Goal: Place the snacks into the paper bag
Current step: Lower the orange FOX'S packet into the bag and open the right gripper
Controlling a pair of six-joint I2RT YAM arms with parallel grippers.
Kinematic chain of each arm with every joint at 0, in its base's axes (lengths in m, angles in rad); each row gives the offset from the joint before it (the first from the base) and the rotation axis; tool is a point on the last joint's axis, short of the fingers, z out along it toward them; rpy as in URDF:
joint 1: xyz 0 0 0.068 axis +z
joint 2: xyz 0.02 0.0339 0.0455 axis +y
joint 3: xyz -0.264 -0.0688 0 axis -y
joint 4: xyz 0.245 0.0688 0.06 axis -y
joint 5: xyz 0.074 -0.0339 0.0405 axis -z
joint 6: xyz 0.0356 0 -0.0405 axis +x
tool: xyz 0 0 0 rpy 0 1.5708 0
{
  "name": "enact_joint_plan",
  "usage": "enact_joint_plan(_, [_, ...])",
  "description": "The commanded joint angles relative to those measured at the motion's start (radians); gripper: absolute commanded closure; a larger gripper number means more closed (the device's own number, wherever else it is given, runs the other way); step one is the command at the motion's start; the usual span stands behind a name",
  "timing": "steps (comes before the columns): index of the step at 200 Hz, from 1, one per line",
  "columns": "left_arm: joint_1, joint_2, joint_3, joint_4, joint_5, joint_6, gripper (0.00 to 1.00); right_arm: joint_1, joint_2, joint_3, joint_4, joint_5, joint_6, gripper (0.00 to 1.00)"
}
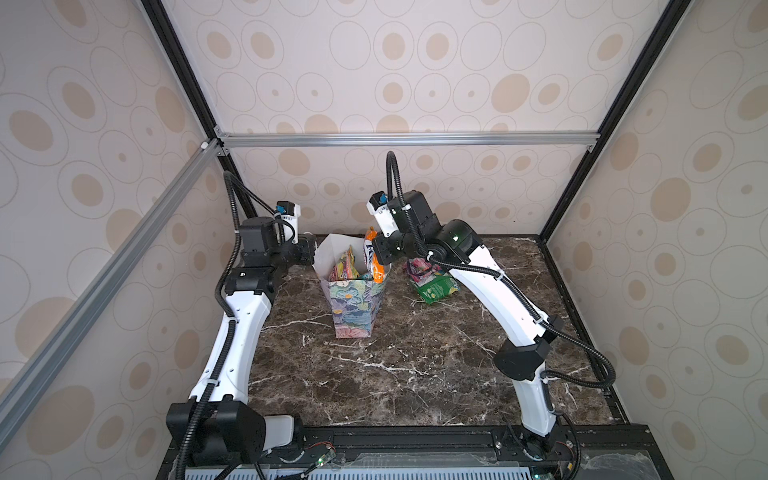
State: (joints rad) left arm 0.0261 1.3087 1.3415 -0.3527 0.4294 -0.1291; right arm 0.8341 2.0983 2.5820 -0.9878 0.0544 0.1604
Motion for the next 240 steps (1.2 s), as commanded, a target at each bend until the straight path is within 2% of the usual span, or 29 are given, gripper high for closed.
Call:
enact_joint_plan(1, [-0.002, -0.034, 0.018, 0.060, 0.028, 0.005, 1.00, -0.012, 0.007, 0.032, 0.008, -0.022, 0.025, 1.00])
enact_joint_plan(37, [-0.003, -0.033, 0.016, 0.060, 0.028, 0.005, 1.00, -0.024, 0.029, 0.032, 0.005, -0.061, 0.037, 1.00])
enact_joint_plan(83, [-0.003, -0.032, 0.018, 0.058, 0.025, 0.006, 1.00, -0.040, 0.054, 0.036, 0.017, -0.102, 0.058, 0.94])
enact_joint_plan(94, [-0.002, -0.033, 0.018, 0.057, 0.023, 0.007, 1.00, -0.040, 0.055, 0.040, 0.018, -0.106, 0.059, 0.88])
enact_joint_plan(107, [-0.003, -0.033, 0.018, 0.056, 0.023, 0.008, 1.00, -0.039, 0.055, 0.040, 0.025, -0.116, 0.059, 0.73])
enact_joint_plan(123, [-0.003, -0.033, 0.018, 0.056, 0.023, 0.008, 1.00, -0.040, 0.054, 0.042, 0.031, -0.130, 0.060, 0.70])
enact_joint_plan(143, [-0.003, -0.033, 0.017, 0.056, 0.023, 0.008, 1.00, -0.040, 0.050, 0.044, 0.042, -0.164, 0.060, 0.61])
enact_joint_plan(164, [-0.003, -0.032, 0.017, 0.056, 0.023, 0.008, 1.00, -0.040, 0.038, 0.047, 0.034, -0.188, 0.061, 0.55])
enact_joint_plan(210, [-0.003, -0.033, 0.018, 0.057, 0.023, 0.008, 1.00, -0.030, -0.003, 0.027, -0.044, -0.146, 0.024, 0.47])
enact_joint_plan(240, [-0.003, -0.034, 0.016, 0.059, 0.023, 0.007, 1.00, -0.013, -0.024, 0.022, -0.088, -0.130, 0.002, 0.45])
